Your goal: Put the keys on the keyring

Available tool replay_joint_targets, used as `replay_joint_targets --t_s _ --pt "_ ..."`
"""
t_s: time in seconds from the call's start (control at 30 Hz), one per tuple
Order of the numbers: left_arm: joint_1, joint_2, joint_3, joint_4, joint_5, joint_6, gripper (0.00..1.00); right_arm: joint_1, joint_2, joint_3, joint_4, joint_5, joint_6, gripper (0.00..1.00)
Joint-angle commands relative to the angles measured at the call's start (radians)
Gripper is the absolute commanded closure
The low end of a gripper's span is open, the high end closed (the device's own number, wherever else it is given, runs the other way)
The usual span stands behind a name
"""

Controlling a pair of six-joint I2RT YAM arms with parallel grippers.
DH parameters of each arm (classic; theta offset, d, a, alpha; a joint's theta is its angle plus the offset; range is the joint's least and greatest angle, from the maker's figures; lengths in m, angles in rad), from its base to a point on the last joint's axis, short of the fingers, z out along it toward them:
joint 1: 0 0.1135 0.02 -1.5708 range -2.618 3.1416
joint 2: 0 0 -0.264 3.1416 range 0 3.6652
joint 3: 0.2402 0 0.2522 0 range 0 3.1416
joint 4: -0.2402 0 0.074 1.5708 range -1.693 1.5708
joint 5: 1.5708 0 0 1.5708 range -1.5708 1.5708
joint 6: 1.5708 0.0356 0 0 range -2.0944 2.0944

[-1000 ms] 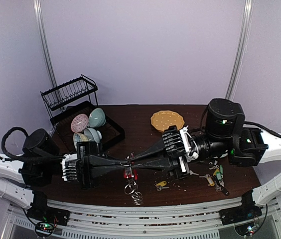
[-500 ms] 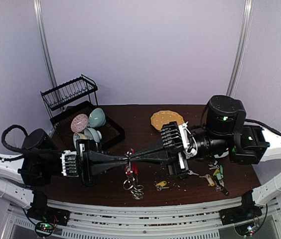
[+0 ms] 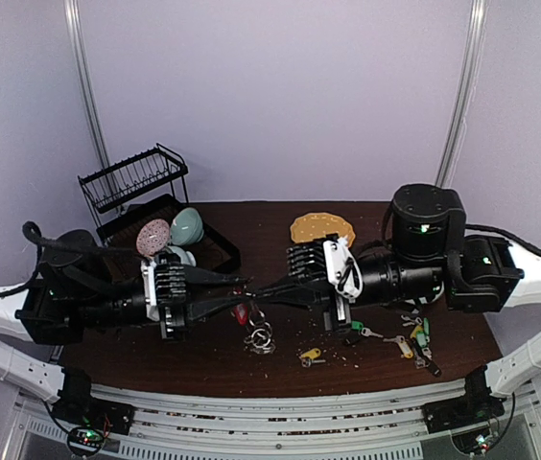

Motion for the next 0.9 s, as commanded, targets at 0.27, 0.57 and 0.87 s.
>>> replay_joint_targets --t_s 0.27,0.57,0.87 --pt "0.002 0.012 0.043 -0.051 -0.106 -0.030 1.00 0.008 0.000 0.041 -0.024 0.021 0.013 1.00" --pt "-0.010 -0.064 -0.041 0.007 -0.011 0.133 1.00 -0.175 -0.070 -0.031 0.005 -0.203 0.220 0.62" --pt "-0.011 -0.078 0.044 -0.168 0.145 0.251 1.00 -0.338 -0.056 -0.179 -0.017 -0.098 0.532 0.48"
